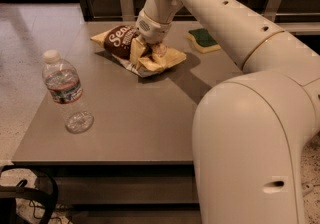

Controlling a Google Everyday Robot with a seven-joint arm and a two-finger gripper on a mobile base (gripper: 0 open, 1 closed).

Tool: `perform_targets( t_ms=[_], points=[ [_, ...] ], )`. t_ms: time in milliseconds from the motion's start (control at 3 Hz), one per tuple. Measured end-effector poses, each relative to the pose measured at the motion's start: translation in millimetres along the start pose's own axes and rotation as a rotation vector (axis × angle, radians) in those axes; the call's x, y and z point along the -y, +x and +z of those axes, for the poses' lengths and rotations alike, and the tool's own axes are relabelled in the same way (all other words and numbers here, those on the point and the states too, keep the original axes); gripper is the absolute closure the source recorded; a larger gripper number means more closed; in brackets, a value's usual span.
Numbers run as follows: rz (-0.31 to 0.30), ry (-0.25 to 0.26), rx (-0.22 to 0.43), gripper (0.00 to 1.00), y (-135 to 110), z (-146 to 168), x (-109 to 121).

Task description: Pick brown chip bag

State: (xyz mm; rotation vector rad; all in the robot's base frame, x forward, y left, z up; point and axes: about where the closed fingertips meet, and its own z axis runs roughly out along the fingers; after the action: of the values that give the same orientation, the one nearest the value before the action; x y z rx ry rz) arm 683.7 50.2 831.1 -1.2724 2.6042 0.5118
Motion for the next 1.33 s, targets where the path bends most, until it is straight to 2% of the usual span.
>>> perform_targets(
  t_ms=[667, 1000, 1333],
  points=[
    [0.0, 0.0, 0.0, 1.0, -1, -2, 0],
    [-0.024, 0.043, 0.036, 1.0, -2, -31, -11],
    [-0.075, 0.15, 0.11, 1.0, -3, -99, -39]
  ],
)
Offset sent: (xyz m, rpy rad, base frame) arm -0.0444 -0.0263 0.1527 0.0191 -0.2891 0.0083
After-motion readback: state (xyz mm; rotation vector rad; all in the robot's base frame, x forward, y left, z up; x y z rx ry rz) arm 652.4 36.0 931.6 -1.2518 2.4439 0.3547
